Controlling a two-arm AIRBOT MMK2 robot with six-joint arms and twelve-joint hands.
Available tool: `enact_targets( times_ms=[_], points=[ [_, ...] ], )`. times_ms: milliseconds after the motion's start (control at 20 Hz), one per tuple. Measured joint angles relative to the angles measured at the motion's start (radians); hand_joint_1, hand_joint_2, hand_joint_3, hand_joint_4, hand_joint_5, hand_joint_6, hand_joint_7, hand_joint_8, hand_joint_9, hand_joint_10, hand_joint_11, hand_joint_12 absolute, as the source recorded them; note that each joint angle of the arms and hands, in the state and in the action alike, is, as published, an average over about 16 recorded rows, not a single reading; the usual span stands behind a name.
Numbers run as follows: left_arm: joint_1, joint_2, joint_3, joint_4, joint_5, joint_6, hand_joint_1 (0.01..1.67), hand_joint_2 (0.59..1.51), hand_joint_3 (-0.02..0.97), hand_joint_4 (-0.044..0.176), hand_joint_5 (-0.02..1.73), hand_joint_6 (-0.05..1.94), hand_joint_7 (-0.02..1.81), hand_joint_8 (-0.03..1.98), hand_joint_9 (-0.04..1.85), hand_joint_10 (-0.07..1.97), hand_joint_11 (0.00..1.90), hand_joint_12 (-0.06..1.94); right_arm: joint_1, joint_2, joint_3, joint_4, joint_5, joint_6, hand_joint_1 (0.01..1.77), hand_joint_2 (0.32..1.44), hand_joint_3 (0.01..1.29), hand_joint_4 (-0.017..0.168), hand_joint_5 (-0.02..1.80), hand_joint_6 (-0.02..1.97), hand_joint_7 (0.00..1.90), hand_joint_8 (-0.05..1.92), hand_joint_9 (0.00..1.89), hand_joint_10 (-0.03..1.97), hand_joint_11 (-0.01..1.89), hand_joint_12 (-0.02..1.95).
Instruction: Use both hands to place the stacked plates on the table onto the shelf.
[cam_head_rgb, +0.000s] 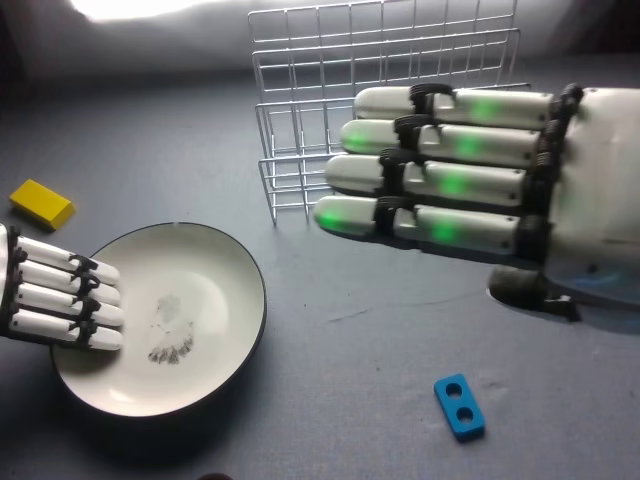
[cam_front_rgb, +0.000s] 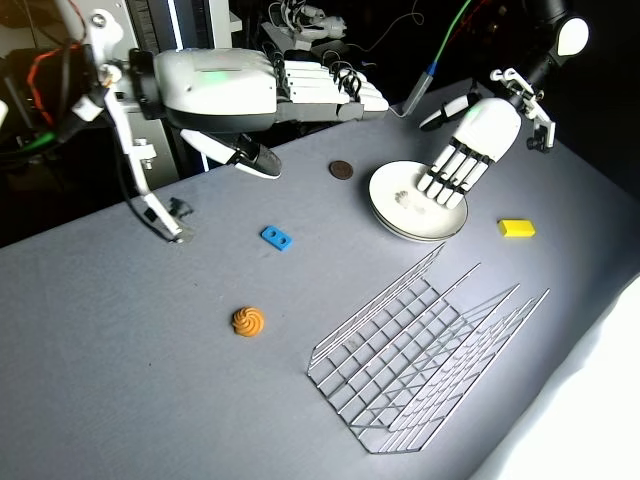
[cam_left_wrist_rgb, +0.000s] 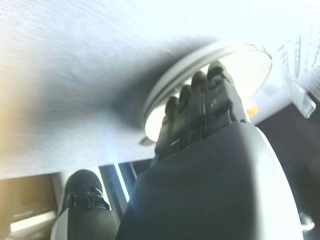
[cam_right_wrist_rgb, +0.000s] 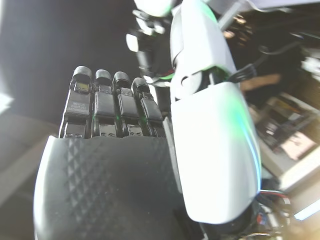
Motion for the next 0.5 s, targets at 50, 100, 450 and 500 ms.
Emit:
enact_targets(
  times_ms=[50,100,450,500],
  points=[
    [0.001,-0.001,0.001,0.000,0.002,-0.001,0.02,1.020,0.020,-0.001,0.01,-0.01,0.00,-0.01,0.02,0.01,0.01,-0.01,0.001,-0.012,0.005,-0.008,-0.008,-0.007,1.33,1.02,0.02,0.001,0.02,0.02,0.02,0.01,0.02,0.01,0.02,-0.01],
    [0.002,-0.002,0.000,-0.001,0.005,-0.003,0.02,1.019,0.020,-0.001,0.01,-0.01,0.00,-0.01,0.02,0.01,0.01,-0.01,0.001,-0.026,0.011,-0.014,-0.018,-0.014,1.33,1.02,0.02,0.001,0.02,0.02,0.02,0.01,0.02,0.01,0.02,-0.01],
    [-0.012,-0.004,-0.036,0.007,0.025,-0.026,0.02,1.017,0.019,0.002,0.00,-0.01,-0.01,-0.01,0.02,0.01,0.01,-0.02,0.006,-0.133,0.062,0.017,-0.109,-0.091,1.33,1.03,0.02,0.001,0.02,0.02,0.02,0.01,0.02,0.01,0.03,0.02],
    [-0.017,-0.004,-0.044,0.009,0.030,-0.031,0.02,1.017,0.020,0.003,0.00,-0.01,-0.01,-0.02,0.02,0.01,0.01,-0.02,0.006,-0.148,0.070,0.027,-0.121,-0.102,1.33,1.03,0.02,0.001,0.02,0.02,0.02,0.01,0.02,0.01,0.03,0.02]
  ],
)
